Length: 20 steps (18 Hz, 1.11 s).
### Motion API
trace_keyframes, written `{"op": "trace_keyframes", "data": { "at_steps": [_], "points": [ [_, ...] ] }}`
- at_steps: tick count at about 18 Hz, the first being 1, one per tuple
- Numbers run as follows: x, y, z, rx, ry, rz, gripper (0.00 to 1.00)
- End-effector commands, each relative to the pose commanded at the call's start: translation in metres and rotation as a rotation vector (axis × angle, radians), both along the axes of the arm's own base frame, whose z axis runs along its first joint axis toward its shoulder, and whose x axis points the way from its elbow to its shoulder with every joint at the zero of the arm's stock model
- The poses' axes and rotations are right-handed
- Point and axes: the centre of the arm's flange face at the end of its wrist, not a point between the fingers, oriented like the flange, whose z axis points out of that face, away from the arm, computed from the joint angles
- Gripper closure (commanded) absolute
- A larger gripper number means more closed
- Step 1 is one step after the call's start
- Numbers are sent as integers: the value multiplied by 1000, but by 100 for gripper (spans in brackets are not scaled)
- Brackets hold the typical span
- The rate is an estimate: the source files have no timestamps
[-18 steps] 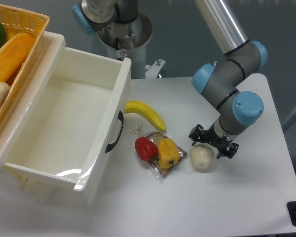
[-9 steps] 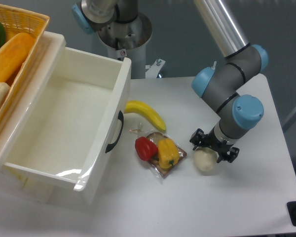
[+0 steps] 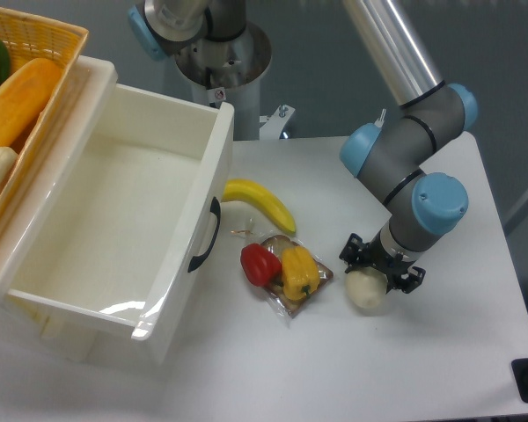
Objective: Pick up the pear
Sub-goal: 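Lift the grasped pale fruit up off the table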
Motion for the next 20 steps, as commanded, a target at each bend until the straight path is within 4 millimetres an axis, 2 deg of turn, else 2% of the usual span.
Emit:
{"op": "trace_keyframes", "data": {
  "at_steps": [4, 9, 13, 16, 20],
  "points": [
    [-11, 0, 18, -24, 54, -4, 85],
    [-28, -2, 39, -28, 110, -40, 84],
    [-32, -4, 46, -37, 132, -67, 86],
    [-43, -10, 64, -32, 174, -192, 88],
    [-52, -13, 89, -57, 229, -198, 90]
  ]
}}
